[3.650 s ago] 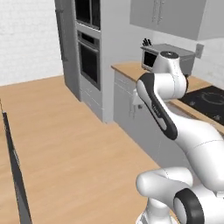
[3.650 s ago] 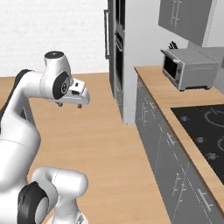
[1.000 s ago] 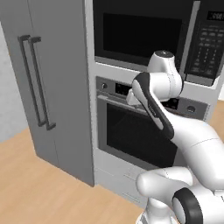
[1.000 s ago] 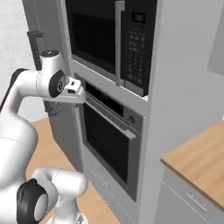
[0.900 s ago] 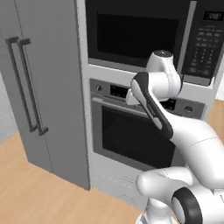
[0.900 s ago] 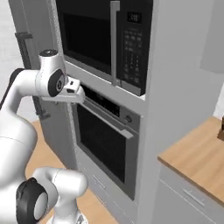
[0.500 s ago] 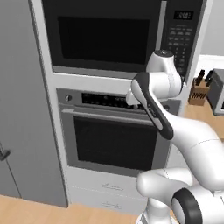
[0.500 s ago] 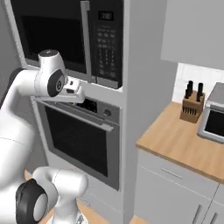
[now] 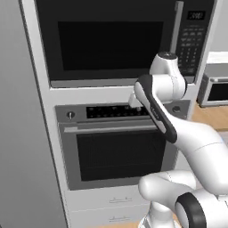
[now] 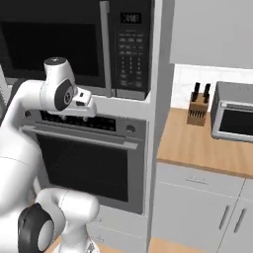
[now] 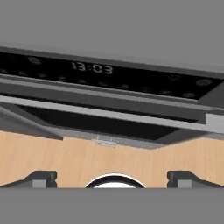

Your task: Navigate to the oven.

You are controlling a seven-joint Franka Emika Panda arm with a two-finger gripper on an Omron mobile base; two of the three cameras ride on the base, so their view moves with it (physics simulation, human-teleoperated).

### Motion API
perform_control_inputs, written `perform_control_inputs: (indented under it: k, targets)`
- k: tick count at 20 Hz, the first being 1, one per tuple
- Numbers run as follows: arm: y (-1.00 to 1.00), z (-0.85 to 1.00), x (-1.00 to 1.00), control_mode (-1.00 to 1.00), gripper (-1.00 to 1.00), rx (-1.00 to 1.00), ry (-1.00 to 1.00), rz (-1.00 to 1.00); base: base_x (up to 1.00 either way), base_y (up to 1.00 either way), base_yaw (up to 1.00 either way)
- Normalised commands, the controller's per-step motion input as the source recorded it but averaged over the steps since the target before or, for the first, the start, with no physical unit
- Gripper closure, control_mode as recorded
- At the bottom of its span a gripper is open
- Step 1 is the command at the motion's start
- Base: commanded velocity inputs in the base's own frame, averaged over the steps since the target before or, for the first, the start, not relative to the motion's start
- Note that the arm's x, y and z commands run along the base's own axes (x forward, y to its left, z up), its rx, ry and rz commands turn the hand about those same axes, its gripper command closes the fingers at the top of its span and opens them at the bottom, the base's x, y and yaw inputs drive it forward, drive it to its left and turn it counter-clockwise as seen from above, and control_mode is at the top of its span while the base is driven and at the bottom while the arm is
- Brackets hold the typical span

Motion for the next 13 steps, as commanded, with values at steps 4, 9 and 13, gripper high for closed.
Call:
perform_control_inputs:
  k: [4,9,13]
  targets:
    - [0.00,0.00,0.00,1.00,-1.00,0.00,0.00,0.00,0.24,0.41,-0.45]
    - [0.00,0.00,0.00,1.00,-1.00,0.00,0.00,0.00,0.43,0.66,-0.38]
    - [0.00,0.00,0.00,1.00,-1.00,0.00,0.00,0.00,0.31,0.47,-0.19]
